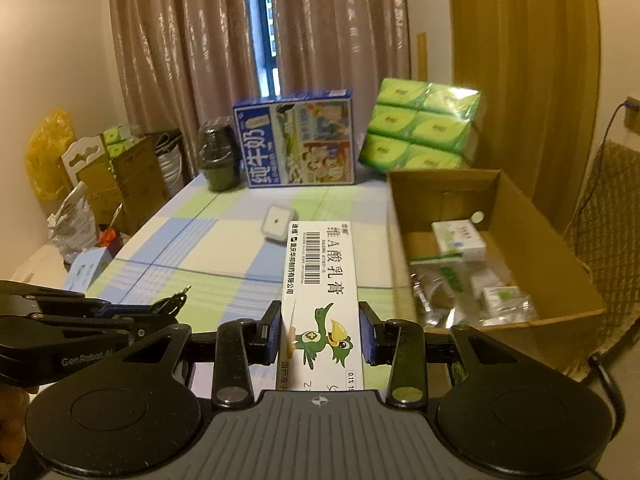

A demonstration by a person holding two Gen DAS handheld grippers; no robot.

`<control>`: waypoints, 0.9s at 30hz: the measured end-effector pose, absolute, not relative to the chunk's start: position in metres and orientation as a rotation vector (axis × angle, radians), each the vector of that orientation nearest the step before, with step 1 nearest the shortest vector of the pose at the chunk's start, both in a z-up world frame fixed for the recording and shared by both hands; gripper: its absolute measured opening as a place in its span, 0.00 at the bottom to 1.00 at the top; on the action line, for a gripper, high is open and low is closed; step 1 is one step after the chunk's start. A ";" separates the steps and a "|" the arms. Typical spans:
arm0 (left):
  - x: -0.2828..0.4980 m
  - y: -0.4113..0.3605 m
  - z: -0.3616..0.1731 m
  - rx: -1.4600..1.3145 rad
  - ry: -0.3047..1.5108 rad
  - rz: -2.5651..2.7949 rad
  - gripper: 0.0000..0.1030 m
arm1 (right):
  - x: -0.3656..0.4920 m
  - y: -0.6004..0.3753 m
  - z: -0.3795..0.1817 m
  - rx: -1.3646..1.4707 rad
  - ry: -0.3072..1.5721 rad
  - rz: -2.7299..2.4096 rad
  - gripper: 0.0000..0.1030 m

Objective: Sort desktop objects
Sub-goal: 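Carry the cable with the left tool while the right tool carries the ointment box into the cardboard box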

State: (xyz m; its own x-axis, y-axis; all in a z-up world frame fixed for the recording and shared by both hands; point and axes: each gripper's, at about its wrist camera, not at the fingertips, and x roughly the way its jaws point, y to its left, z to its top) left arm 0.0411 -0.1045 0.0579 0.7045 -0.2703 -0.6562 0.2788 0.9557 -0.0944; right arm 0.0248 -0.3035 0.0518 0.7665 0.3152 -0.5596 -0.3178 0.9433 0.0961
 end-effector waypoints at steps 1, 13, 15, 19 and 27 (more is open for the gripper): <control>0.040 -0.107 0.061 0.015 0.724 -0.309 0.11 | 0.024 -0.307 0.054 -0.005 0.603 0.339 0.34; 0.037 -0.149 0.075 0.004 0.712 -0.384 0.11 | 0.015 -0.362 0.070 -0.010 0.573 0.252 0.34; 0.037 -0.157 0.076 0.010 0.712 -0.397 0.11 | 0.015 -0.373 0.071 -0.010 0.571 0.232 0.34; 0.038 -0.171 0.080 0.011 0.709 -0.416 0.11 | 0.014 -0.393 0.073 -0.006 0.569 0.200 0.34; 0.041 -0.199 0.085 0.018 0.705 -0.455 0.11 | 0.009 -0.419 0.074 -0.003 0.569 0.160 0.34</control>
